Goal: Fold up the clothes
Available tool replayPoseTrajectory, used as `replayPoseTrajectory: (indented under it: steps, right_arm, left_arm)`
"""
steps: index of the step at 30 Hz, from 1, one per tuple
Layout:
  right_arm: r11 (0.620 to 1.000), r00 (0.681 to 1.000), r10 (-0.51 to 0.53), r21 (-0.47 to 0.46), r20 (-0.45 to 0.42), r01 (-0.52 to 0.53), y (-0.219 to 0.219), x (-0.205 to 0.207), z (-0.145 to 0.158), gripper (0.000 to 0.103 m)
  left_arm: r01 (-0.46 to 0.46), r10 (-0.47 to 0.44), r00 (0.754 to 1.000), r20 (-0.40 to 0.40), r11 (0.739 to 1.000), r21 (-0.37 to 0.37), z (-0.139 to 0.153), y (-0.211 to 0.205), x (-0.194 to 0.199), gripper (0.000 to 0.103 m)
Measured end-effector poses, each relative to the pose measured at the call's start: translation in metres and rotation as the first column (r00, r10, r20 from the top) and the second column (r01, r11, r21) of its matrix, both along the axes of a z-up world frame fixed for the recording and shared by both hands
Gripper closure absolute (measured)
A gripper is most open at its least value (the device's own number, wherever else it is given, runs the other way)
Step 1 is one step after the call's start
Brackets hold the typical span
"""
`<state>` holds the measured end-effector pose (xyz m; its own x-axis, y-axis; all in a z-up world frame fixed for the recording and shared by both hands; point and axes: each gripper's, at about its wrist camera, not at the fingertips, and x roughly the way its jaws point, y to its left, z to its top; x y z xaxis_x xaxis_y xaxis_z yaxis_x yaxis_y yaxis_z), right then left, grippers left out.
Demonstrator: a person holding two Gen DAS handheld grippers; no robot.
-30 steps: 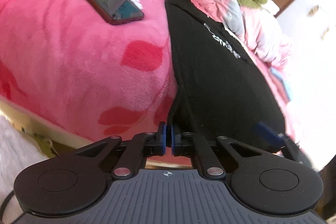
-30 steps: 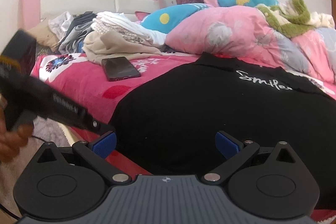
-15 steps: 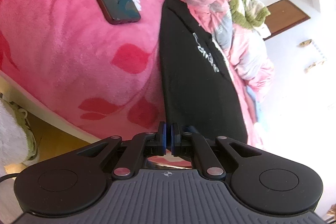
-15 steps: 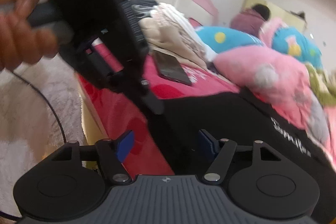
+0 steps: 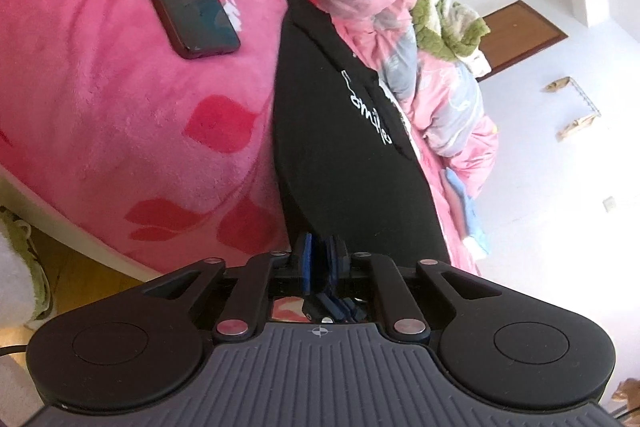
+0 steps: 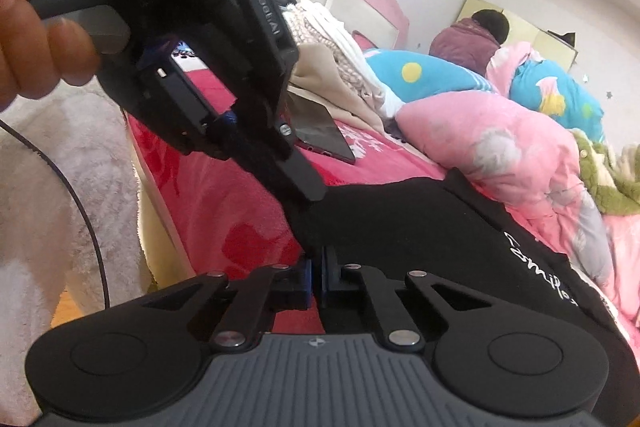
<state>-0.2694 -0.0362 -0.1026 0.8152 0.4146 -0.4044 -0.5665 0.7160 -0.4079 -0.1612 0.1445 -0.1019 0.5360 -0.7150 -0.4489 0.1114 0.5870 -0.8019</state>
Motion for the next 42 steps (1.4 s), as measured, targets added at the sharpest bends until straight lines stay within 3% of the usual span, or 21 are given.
replayPoseTrajectory:
  steps: [1,3,6,9,13,16,20,24,28,32,35,38,40,42]
  right_arm:
    - [1.0,1.0,0.0,0.003,-0.001,0.0,0.0,0.0,0.0,0.1]
    - [1.0,1.0,-0.001,0.01,-0.003,0.001,-0.001,0.0,0.001,0.1]
    - [1.0,1.0,-0.001,0.019,-0.004,0.001,-0.003,0.0,0.002,0.1]
    - [1.0,1.0,0.002,0.029,-0.003,-0.002,-0.004,-0.001,0.004,0.1]
    - [0.999,1.0,0.01,0.047,-0.008,-0.009,-0.005,-0.002,0.006,0.1]
    - [0.999,1.0,0.013,0.053,-0.014,-0.012,-0.007,0.0,0.006,0.1]
    - [0.997,0.999,0.022,0.068,-0.028,-0.02,-0.009,0.003,0.006,0.1]
    - [0.996,0.997,0.037,0.087,-0.064,-0.031,-0.013,0.006,0.004,0.1]
    - [0.993,0.993,0.04,0.118,-0.113,-0.026,-0.019,0.008,0.003,0.096]
    - [0.986,0.984,0.004,0.165,-0.18,0.026,-0.032,0.013,0.001,0.061]
    - [0.969,0.963,-0.051,0.219,-0.266,0.111,-0.057,0.017,0.001,0.06]
    - [0.93,0.933,-0.107,0.298,-0.343,0.216,-0.095,0.016,0.007,0.061]
    - [0.898,0.917,-0.142,0.342,-0.373,0.278,-0.122,0.015,0.011,0.061]
    - [0.885,0.908,-0.199,0.33,-0.368,0.328,-0.144,0.016,0.016,0.063]
  left_arm:
    - [-0.006,0.006,1.0,-0.011,1.0,-0.002,-0.001,0.0,0.002,0.081]
    - [-0.027,0.027,0.999,-0.04,1.0,-0.005,-0.006,0.002,0.007,0.05]
    - [-0.048,0.045,0.996,-0.077,0.998,-0.035,-0.013,0.005,0.014,0.043]
    - [-0.05,0.038,0.992,-0.12,0.994,-0.101,-0.023,0.006,0.023,0.042]
    - [-0.041,0.021,0.987,-0.158,0.991,-0.125,-0.032,0.0,0.033,0.042]
    - [-0.033,0.012,0.986,-0.168,0.992,-0.123,-0.034,-0.008,0.039,0.045]
    - [-0.024,0.002,0.983,-0.182,0.993,-0.12,-0.038,-0.018,0.047,0.063]
    - [-0.03,0.01,0.976,-0.218,0.995,-0.092,-0.044,-0.023,0.051,0.091]
    - [-0.032,0.025,0.978,-0.207,0.999,-0.033,-0.041,-0.026,0.049,0.097]
    - [-0.016,0.026,0.987,-0.157,0.998,0.064,-0.032,-0.034,0.044,0.098]
    - [-0.004,0.02,0.992,-0.121,0.991,0.132,-0.026,-0.04,0.039,0.098]
    - [0.006,0.011,0.996,-0.094,0.983,0.182,-0.023,-0.045,0.036,0.098]
    - [0.013,0.004,0.997,-0.079,0.977,0.211,-0.02,-0.047,0.034,0.098]
    - [0.019,-0.004,0.998,-0.064,0.971,0.239,-0.018,-0.05,0.033,0.098]
